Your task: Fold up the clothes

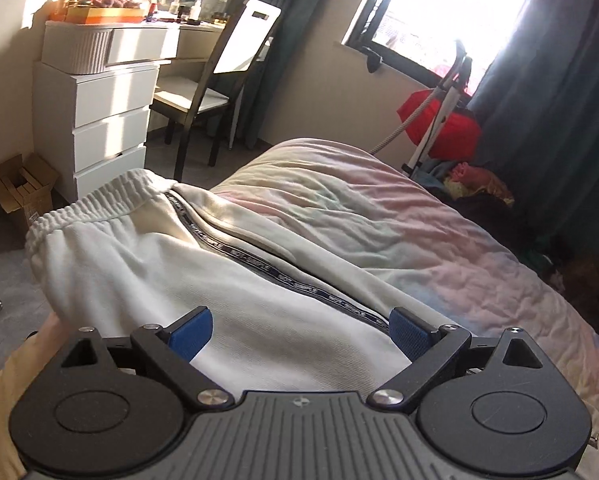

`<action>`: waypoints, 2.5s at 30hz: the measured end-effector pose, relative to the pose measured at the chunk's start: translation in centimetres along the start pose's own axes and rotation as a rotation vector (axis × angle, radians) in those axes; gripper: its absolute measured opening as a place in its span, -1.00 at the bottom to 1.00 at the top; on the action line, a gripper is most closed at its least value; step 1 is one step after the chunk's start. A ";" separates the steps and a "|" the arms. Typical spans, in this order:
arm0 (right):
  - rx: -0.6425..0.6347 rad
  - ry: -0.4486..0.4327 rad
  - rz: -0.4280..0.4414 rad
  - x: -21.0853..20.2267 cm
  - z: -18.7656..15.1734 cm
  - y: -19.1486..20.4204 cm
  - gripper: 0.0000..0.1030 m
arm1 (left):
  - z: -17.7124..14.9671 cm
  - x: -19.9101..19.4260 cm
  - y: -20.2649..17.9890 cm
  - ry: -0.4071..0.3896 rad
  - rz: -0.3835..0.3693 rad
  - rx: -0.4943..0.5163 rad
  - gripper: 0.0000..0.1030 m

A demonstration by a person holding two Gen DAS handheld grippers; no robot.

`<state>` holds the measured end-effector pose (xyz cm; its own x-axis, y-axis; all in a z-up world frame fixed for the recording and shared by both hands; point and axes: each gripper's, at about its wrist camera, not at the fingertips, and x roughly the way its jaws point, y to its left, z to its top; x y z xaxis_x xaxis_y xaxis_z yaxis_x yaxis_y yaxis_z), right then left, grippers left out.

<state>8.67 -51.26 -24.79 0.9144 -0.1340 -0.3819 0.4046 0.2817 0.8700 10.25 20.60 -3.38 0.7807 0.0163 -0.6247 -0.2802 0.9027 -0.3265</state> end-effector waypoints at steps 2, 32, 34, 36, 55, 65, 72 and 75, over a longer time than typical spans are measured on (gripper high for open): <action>-0.002 -0.019 -0.047 0.0 0.0 -0.3 -0.61 | -1.2 1.5 -3.1 0.015 -0.025 0.041 0.87; -1.462 -0.298 0.272 -9.1 -23.0 21.2 -0.84 | -8.6 6.4 -9.0 0.108 0.020 0.410 0.89; -1.582 -0.224 0.338 -9.1 -27.1 20.8 -0.84 | -8.0 5.8 -8.5 0.099 0.013 0.385 0.89; -1.701 -0.114 0.386 -8.8 -31.1 19.6 -0.84 | -7.5 5.2 -8.0 0.084 0.010 0.364 0.89; -1.850 -0.055 0.488 -13.4 -40.1 18.0 -0.84 | -3.9 2.7 -4.9 0.003 -0.131 0.216 0.89; -1.766 0.252 0.461 -10.4 -41.8 18.3 -0.67 | -4.9 3.5 -5.5 0.004 -0.157 0.230 0.89; -1.490 0.549 0.540 -13.0 -38.6 19.5 0.64 | -6.3 2.8 -7.2 -0.026 -0.172 0.339 0.89; -1.443 0.491 0.514 -15.3 -36.4 19.7 0.64 | -6.9 1.7 -7.5 -0.045 -0.186 0.379 0.89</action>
<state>2.95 -9.07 -13.14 0.7489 0.4756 -0.4614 -0.5209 0.8530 0.0338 9.77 10.89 -6.88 0.8246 -0.1506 -0.5453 0.0868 0.9862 -0.1412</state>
